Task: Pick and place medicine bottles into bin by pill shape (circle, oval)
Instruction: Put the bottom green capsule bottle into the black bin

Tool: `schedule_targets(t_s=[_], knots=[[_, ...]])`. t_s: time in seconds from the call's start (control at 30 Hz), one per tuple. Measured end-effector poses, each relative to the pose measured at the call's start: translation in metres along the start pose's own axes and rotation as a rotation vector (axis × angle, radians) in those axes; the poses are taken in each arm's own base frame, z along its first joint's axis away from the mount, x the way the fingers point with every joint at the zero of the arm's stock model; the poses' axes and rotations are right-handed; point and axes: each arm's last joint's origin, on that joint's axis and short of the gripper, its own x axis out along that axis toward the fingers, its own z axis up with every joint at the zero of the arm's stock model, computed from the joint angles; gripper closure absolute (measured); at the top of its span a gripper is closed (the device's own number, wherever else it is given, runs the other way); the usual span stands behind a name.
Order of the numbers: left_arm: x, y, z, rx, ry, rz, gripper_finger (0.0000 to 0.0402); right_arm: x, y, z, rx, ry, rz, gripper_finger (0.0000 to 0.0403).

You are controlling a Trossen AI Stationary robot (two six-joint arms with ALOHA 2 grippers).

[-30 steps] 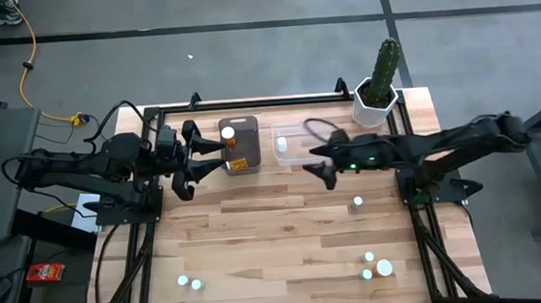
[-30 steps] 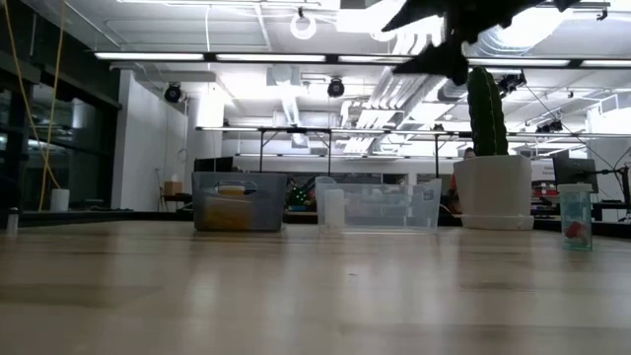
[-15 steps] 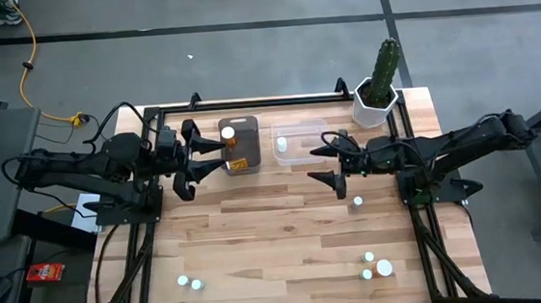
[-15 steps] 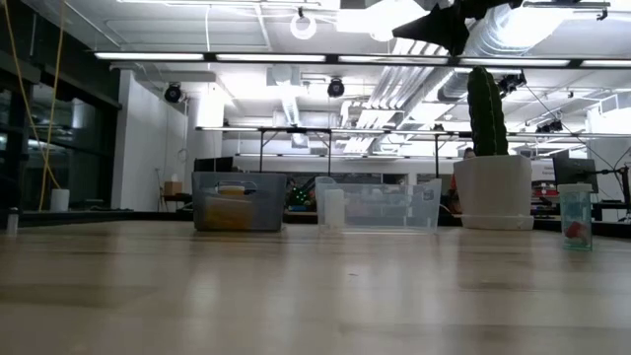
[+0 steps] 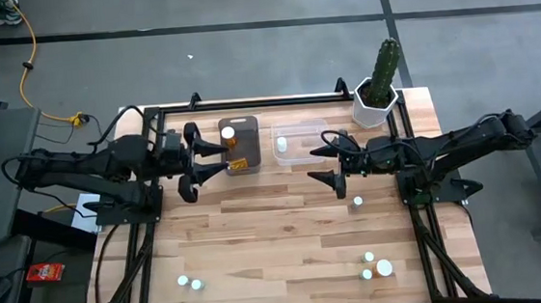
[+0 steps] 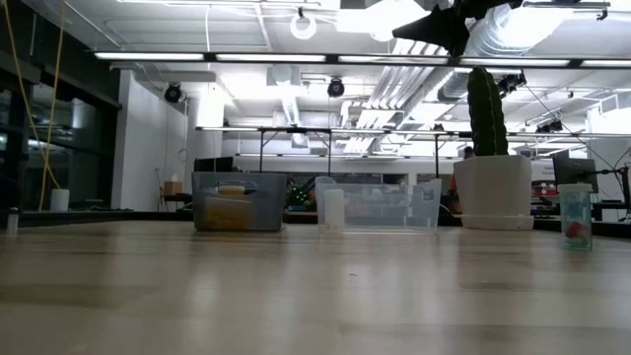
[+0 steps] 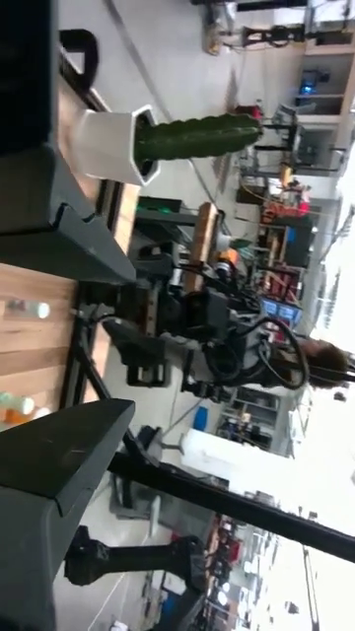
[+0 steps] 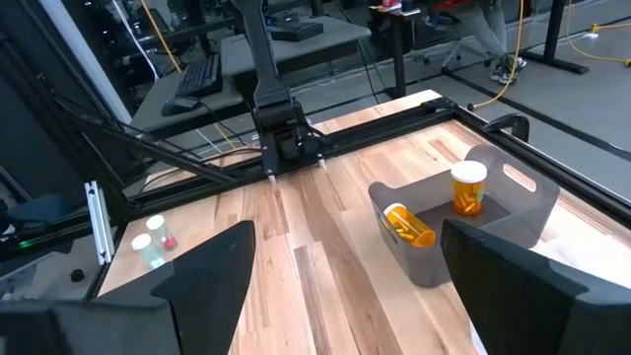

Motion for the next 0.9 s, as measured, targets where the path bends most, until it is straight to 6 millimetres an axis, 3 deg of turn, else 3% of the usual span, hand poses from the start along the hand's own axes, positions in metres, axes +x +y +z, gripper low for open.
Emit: schedule_targets(t_s=[0.17, 0.33, 0.63, 0.9], knots=[[0.007, -0.004, -0.018, -0.096, 0.146, 0.012, 0.0206, 0.000, 0.000, 0.000, 0.000, 0.000, 0.000, 0.0086], [0.006, -0.039, -0.049, -0.154, 0.403, -0.180, 0.0206, 0.000, 0.000, 0.000, 0.000, 0.000, 0.000, 0.0086], [-0.034, -0.118, -0.114, -0.200, 0.921, -0.342, 0.0206, 0.000, 0.000, 0.000, 0.001, -0.001, -0.001, 0.0086], [-0.070, -0.149, -0.157, -0.138, 1.225, -0.274, 0.0206, 0.000, 0.000, 0.000, 0.000, -0.001, -0.001, 0.0086]])
